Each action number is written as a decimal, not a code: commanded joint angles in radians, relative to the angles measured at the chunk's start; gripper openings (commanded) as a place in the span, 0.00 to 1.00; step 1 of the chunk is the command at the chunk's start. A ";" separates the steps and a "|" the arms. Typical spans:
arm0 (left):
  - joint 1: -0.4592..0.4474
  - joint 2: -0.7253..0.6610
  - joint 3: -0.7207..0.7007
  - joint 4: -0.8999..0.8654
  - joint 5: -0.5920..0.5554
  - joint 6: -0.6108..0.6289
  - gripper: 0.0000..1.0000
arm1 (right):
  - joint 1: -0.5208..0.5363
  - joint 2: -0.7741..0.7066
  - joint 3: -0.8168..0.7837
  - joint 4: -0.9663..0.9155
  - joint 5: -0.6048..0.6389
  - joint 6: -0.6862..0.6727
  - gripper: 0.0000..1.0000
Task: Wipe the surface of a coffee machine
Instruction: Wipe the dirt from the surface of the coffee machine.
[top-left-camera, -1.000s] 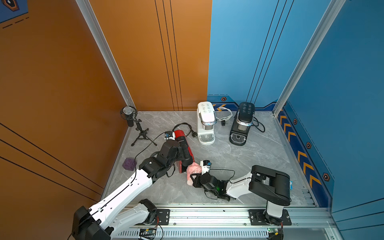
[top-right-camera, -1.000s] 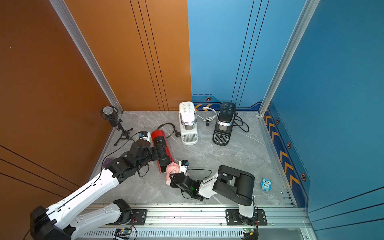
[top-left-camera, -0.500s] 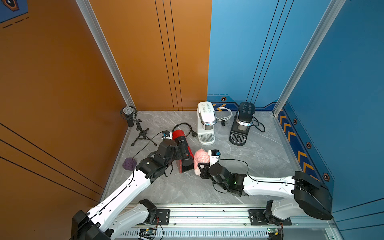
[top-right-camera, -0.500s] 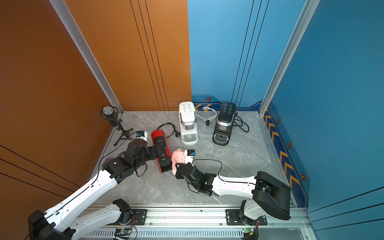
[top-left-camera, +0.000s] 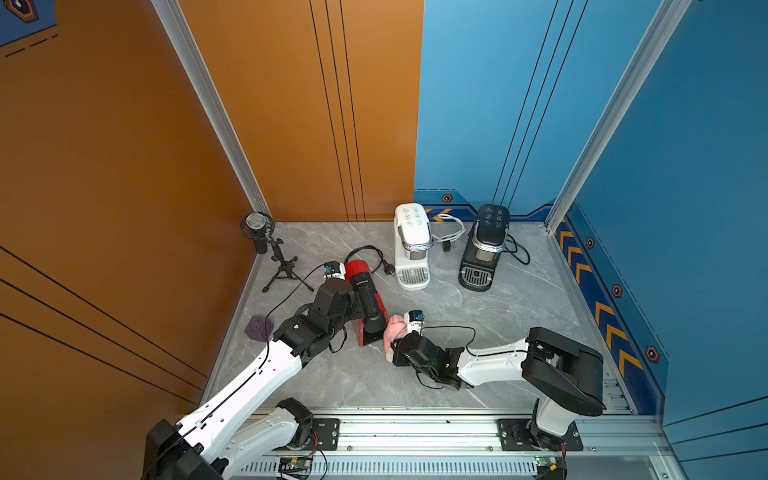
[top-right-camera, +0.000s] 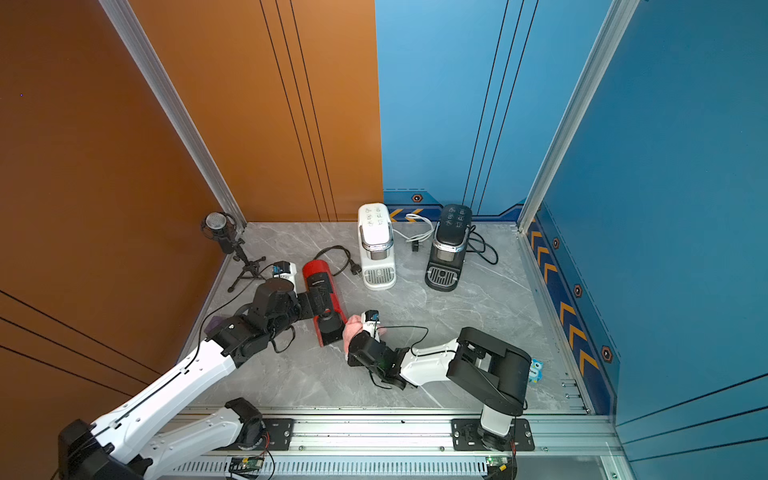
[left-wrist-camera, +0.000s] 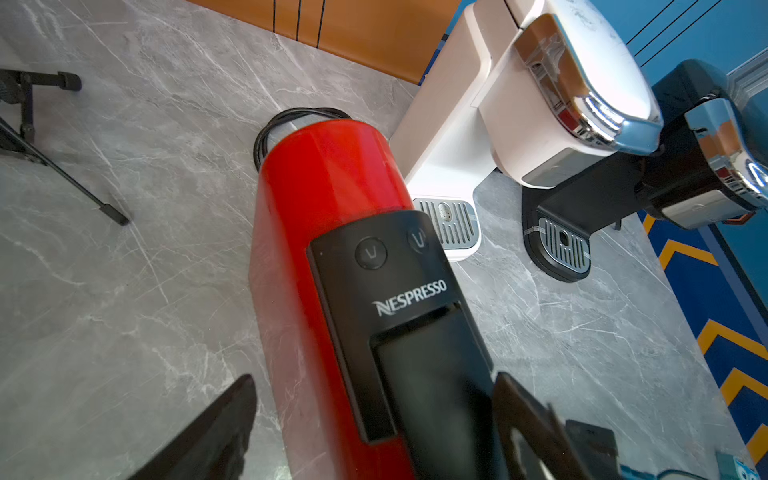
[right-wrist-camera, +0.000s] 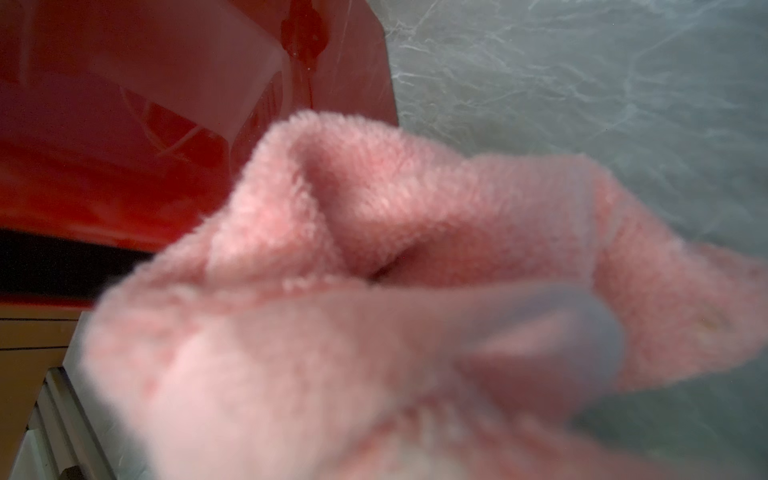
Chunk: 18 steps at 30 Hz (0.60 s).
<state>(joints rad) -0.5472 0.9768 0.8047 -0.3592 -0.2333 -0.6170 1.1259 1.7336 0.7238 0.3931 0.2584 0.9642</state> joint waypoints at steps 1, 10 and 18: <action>0.017 -0.024 -0.026 -0.152 0.030 0.040 0.89 | -0.019 -0.030 -0.017 -0.095 0.024 -0.052 0.00; 0.048 -0.143 -0.009 -0.248 0.025 0.033 0.92 | -0.065 0.052 0.124 -0.229 -0.112 -0.210 0.00; 0.054 -0.320 -0.071 -0.298 0.003 -0.038 0.90 | -0.020 0.133 0.134 -0.166 -0.079 -0.104 0.00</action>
<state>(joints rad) -0.4984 0.6857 0.7513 -0.6079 -0.2241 -0.6277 1.0805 1.8088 0.8635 0.2340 0.2230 0.8185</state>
